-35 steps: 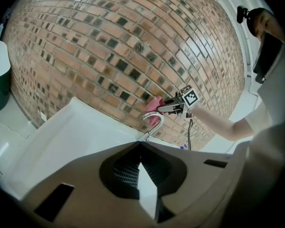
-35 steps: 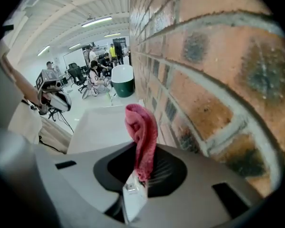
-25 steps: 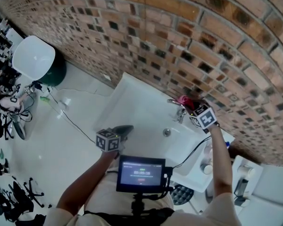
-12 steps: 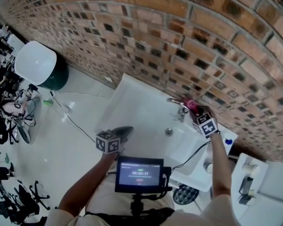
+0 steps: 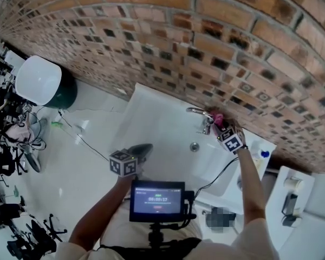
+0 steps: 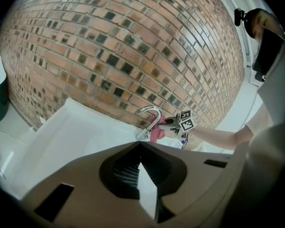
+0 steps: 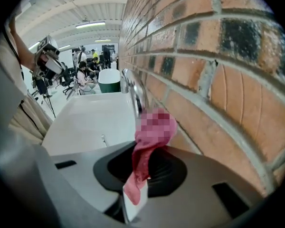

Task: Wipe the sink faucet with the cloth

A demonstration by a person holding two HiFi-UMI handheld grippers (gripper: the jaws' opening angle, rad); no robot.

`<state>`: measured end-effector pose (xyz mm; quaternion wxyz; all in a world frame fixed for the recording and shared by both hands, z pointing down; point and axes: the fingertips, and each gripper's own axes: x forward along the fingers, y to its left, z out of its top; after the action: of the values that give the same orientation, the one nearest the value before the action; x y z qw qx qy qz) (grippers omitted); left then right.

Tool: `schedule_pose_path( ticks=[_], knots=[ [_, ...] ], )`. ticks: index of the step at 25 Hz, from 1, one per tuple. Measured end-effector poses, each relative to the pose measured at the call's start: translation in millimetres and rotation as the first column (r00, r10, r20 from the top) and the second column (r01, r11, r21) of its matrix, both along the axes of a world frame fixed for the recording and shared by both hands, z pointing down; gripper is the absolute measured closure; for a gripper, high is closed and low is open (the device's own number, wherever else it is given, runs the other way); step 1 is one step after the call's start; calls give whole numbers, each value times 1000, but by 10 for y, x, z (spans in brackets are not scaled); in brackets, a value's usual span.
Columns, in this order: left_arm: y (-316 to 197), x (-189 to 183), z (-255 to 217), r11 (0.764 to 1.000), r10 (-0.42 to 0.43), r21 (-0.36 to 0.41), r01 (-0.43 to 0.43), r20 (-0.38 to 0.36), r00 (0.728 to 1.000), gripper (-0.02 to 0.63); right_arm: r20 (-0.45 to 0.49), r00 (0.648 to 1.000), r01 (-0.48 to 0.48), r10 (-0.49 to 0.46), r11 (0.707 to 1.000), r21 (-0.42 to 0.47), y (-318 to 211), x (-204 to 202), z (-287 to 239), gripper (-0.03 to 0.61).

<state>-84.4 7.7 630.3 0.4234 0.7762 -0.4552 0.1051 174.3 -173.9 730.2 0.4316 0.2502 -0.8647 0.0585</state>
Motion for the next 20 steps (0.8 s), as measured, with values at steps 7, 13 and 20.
schedule_pose_path(
  ticks=[7, 13, 20],
  knots=[
    [-159, 58, 1, 999, 33, 9, -33, 29, 999, 621, -32, 999, -15, 15, 1000, -14, -5, -10, 347, 515],
    [-449, 178, -89, 998, 43, 39, -44, 26, 999, 620, 8, 997, -78, 79, 996, -36, -76, 30, 560, 515],
    [-655, 371, -185, 996, 69, 61, -70, 17, 997, 620, 80, 953, -288, 294, 955, -73, -218, 230, 702, 516]
  ],
)
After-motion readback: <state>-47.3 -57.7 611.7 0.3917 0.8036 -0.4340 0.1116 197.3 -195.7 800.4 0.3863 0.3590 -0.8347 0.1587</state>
